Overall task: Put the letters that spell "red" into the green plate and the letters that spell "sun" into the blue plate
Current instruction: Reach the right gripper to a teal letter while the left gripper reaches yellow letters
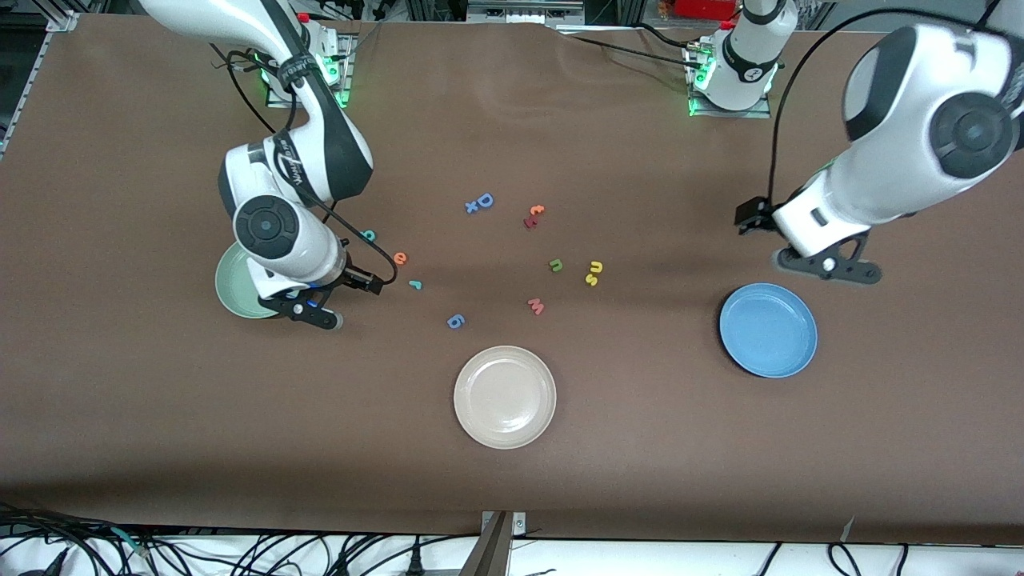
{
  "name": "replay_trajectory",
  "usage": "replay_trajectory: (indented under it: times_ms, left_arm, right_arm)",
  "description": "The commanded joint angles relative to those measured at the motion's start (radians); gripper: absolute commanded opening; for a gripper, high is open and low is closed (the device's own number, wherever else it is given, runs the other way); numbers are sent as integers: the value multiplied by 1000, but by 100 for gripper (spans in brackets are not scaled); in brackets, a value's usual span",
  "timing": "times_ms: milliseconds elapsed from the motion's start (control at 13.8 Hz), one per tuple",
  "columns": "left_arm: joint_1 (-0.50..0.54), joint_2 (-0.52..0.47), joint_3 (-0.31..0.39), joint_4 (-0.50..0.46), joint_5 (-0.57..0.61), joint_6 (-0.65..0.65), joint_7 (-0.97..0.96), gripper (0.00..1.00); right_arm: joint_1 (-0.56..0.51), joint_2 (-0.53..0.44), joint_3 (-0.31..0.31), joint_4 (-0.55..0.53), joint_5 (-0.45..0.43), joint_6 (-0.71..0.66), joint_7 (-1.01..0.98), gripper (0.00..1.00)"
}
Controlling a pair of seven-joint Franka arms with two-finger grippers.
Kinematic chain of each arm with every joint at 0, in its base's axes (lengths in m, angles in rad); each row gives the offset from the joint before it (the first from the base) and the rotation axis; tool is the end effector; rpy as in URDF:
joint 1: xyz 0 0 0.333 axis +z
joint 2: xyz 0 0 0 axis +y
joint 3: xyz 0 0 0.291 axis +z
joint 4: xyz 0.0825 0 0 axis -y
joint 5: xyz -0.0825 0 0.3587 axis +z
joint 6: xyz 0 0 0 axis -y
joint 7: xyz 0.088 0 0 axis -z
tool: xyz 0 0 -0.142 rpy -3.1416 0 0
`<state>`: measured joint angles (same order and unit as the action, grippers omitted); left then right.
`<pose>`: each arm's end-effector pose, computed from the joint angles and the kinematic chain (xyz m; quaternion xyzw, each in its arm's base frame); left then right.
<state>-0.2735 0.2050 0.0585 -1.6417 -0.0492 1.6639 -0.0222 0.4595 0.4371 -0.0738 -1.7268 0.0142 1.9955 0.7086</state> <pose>0.5535 -0.1294 0.4274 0.9915 -0.0914 -0.0926 0.0073 0.5587 0.2308 0.2755 0.9833 -0.1615 -0.0663 0.0517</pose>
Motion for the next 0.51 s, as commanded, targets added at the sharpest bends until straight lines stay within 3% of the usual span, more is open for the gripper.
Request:
replay_trajectory:
  times_ms: [0,218,436]
  left_arm:
    - [-24,103,11,56,-52,77,10,100]
    - [-52,178,-12,54,-110,184,10,100]
    - [-101,252,-43,49,-103,308,-5,100]
  right_arm:
    - [4,-57,12,-176,12,148,25,99]
    - [4,-52,12,-302,12,319,32,99]
    - [4,-48,26,-370,12,338,74,99]
